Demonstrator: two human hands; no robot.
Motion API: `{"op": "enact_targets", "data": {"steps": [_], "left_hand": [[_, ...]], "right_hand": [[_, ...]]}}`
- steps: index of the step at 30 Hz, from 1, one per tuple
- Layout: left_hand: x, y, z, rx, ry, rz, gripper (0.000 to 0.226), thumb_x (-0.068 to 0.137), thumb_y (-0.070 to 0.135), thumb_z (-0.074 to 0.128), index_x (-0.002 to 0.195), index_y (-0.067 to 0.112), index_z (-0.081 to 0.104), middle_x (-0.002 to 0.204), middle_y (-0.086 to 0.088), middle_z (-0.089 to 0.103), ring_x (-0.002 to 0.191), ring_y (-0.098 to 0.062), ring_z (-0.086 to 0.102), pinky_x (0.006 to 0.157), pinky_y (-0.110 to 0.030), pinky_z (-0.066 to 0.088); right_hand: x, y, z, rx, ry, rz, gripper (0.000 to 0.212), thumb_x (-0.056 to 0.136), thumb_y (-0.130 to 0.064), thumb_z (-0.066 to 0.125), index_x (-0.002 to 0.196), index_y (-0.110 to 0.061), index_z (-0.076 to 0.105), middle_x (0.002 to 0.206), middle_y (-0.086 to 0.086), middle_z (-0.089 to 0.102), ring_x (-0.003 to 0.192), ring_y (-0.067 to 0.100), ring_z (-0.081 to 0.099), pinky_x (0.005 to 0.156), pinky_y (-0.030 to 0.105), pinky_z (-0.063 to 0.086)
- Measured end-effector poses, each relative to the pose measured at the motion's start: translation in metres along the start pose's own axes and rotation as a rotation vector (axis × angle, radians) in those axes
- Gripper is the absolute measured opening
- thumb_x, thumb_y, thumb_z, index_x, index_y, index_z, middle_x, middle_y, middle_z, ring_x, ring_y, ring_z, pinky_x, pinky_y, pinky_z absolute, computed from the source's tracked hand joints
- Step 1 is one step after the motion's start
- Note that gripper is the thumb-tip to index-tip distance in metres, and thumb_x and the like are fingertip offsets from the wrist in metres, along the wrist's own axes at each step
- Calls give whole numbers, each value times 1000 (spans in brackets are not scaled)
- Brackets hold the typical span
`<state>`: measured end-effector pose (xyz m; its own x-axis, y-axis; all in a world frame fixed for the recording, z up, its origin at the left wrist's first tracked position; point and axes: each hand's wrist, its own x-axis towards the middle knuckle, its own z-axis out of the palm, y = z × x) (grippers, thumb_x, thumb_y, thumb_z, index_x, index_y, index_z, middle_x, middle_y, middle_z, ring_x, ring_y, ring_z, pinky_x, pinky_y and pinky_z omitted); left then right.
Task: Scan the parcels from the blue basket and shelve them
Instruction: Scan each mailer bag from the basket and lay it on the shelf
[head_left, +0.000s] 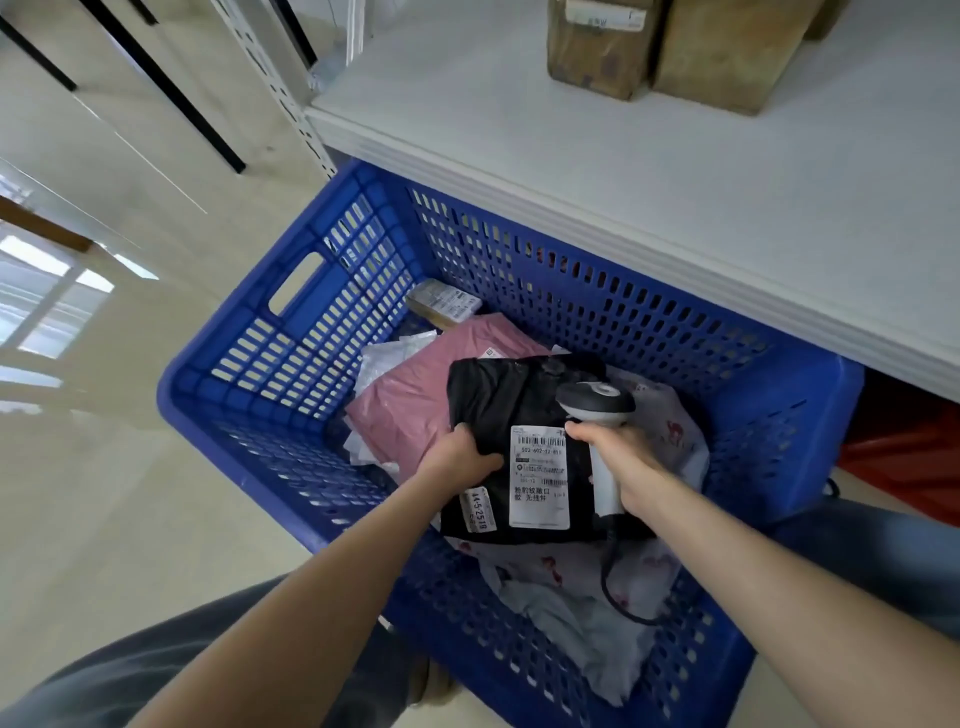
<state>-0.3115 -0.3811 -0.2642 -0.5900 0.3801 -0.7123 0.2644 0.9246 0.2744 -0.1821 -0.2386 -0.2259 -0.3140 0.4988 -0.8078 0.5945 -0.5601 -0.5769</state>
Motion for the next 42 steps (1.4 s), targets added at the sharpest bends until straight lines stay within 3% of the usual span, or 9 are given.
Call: {"op": "enact_targets", "data": {"steps": [4,12,14,17,22,26,32,36,42], "left_hand": [[17,17,28,-240,49,-197,80,76,43,76,131,-2,40,128,-18,52,111,-33,57,90,-37,49],[22,24,36,-564,-33,-278,43,73,17,82,106,3,57,99,-12,60,91,-28,61,73,-39,56],[19,23,37,-563,-34,-271,26,76,13,80,82,6,55,83,-8,57,80,-23,58,68,-34,52],[12,26,30,-481,15,-233,42,79,14,75,59,13,38,62,-2,43,59,-17,46,54,-27,42],[-11,37,-4,-577,26,-150,18,87,10,63,78,8,48,92,-12,55,91,-28,57,81,-45,56],[-33,45,-53,-613,98,-34,23,88,8,63,106,-3,56,110,-23,63,100,-35,64,80,-55,56],[-80,58,-102,-780,231,132,11,89,1,61,91,7,52,97,-20,61,92,-30,63,80,-53,55],[-98,57,-101,-968,223,206,33,90,-4,57,70,16,40,76,-6,54,73,-21,55,64,-36,50],[-109,42,-90,-1066,197,270,32,91,-7,55,71,15,40,80,-7,60,73,-21,59,68,-37,51]], "right_hand": [[11,8,-3,-21,-38,25,33,82,-25,75,107,-16,56,99,0,56,91,18,53,78,28,40],[19,27,-8,100,-103,70,10,83,-18,72,80,-17,63,80,2,67,69,13,62,52,21,45],[17,29,-9,103,-89,64,9,84,-18,72,83,-16,63,78,-1,64,67,9,59,48,20,43],[14,26,-14,106,-73,52,25,82,-23,74,102,-12,64,87,0,65,74,11,60,58,23,43],[-8,7,-23,120,-57,-21,48,76,-29,80,119,-14,64,116,1,65,106,20,59,89,33,47],[-42,-22,-29,193,-138,-65,22,84,-22,73,104,-14,66,101,5,67,86,19,66,67,33,56],[-118,-51,-36,214,-125,-252,14,87,-18,69,98,-10,68,85,11,72,66,15,66,64,28,54],[-164,-44,-37,184,-64,-322,7,85,-12,69,79,-8,67,59,8,62,45,11,52,49,24,47],[-213,-19,-31,105,-17,-373,16,85,-10,69,70,-4,68,50,5,58,40,9,48,46,22,42]]}}
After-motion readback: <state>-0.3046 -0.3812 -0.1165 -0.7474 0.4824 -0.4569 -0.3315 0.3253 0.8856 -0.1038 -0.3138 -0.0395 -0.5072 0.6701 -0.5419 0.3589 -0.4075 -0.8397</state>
